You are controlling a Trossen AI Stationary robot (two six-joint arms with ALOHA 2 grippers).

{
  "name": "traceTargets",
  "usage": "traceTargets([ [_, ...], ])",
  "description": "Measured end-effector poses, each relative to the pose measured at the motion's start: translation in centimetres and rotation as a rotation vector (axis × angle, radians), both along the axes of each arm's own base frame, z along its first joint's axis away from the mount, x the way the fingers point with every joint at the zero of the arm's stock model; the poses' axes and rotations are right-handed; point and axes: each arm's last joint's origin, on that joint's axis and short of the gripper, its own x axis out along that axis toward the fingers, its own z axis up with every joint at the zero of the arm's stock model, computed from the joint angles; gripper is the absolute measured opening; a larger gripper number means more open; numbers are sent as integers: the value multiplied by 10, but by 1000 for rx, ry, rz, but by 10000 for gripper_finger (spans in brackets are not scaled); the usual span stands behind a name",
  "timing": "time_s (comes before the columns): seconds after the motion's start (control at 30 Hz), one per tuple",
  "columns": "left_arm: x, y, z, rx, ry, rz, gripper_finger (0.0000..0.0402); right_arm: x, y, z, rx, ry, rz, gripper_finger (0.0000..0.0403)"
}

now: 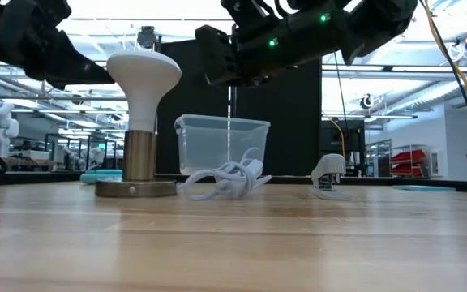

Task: Screw lightbulb
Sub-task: Insert the light bulb into the lamp

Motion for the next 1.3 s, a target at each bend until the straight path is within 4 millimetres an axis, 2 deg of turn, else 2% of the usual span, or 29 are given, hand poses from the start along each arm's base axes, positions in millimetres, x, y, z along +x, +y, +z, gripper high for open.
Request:
traceTargets([
  [0.27,-4,4,-6,63,43,106,0,1,-1,3,-15,-18,50,0],
  [0.5,-7,7,-3,68,-19,231,0,2,-5,4,-21,-26,43,0],
  [0.7,-14,-5,8,94,-67,123,0,2,-7,4,-22,-23,39,0],
  [0.9,-20,-14,13,77,-67,-69,0,3,-8,4,-22,-24,36,0],
  [1.3,-10,-5,8,19,-15,-144,0,18,-5,22,-39,51,31,0],
])
